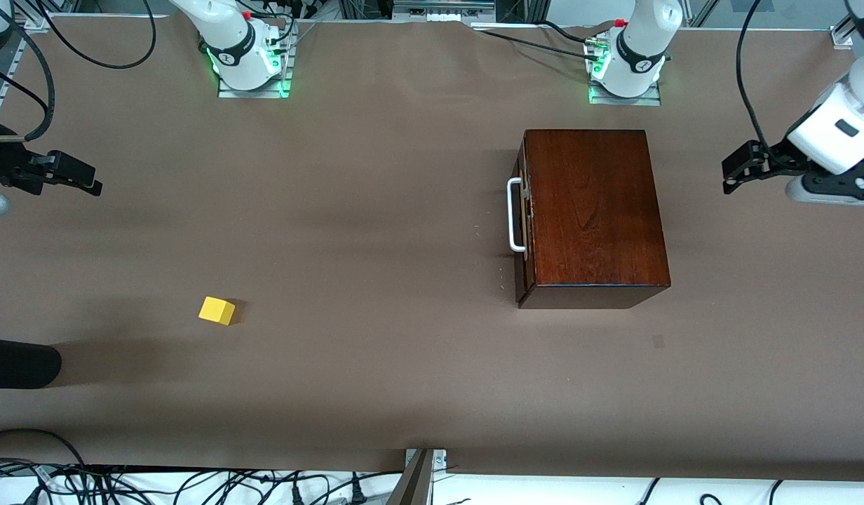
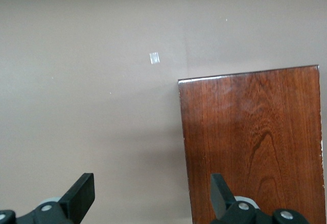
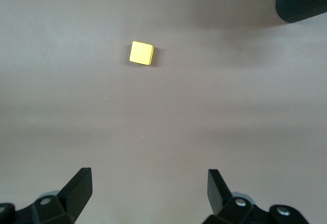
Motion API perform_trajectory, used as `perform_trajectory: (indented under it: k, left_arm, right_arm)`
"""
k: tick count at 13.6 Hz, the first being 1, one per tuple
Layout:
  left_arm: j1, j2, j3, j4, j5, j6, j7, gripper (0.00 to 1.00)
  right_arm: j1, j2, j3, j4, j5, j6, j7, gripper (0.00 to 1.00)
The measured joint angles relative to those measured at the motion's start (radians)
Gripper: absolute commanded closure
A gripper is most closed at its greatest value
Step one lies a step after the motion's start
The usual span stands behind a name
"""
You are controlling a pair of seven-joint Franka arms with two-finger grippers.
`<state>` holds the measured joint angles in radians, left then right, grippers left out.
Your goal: Open drawer, take yellow block, close drawer
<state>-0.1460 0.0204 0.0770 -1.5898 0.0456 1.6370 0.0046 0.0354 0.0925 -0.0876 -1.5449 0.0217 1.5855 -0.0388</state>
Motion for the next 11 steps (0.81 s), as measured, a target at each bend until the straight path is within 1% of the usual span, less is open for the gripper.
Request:
perform_trajectory:
  k: [7,11]
  left_arm:
    - [0.0,0.02,-0.012,0.005,0.0,-0.006,0.0,0.0]
    - [0.0,0.023,-0.023,0.005,0.0,-0.068,0.0,0.0]
  right_arm:
    - [0.001,0.0,-0.004,0.0,0.0,0.0,0.0,0.0]
    - [0.001,0.0,-0.004,0.0,0.0,0.0,0.001,0.0]
